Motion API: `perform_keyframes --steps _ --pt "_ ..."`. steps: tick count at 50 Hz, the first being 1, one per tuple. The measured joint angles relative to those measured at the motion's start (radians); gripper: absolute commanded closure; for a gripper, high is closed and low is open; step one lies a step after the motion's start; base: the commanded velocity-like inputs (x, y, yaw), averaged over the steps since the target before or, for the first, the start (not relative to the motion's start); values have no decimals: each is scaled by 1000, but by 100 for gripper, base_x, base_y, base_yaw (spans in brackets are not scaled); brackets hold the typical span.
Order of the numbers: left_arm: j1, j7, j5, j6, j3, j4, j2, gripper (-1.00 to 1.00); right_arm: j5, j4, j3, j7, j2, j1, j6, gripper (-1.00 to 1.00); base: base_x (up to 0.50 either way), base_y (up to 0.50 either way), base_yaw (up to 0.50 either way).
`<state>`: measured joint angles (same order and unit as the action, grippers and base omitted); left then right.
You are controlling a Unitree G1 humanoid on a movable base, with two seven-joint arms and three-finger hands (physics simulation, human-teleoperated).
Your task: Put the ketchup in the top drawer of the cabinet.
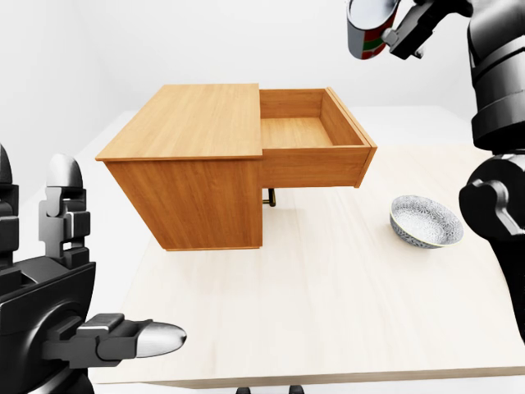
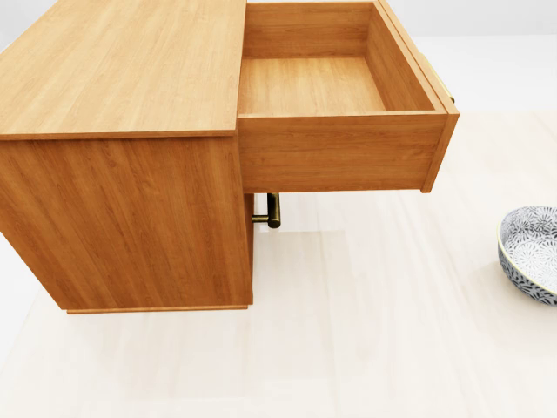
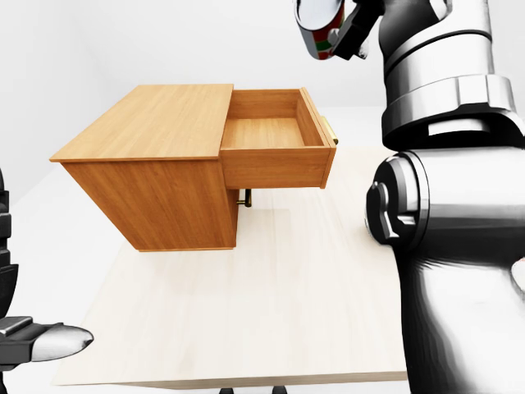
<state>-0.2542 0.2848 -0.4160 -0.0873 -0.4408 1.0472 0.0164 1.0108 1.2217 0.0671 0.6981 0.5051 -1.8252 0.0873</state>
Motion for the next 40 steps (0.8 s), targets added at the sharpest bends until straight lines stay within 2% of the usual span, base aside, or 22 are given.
perform_keyframes --steps 17,40 --pt "-1 -2 -4 0 -2 0 -1 -100 -6 0 -10 0 -19 74 0 100 0 0 0" --pt "3 -4 -9 0 -8 0 -3 -100 -4 0 -17 0 -35 113 0 100 0 0 0"
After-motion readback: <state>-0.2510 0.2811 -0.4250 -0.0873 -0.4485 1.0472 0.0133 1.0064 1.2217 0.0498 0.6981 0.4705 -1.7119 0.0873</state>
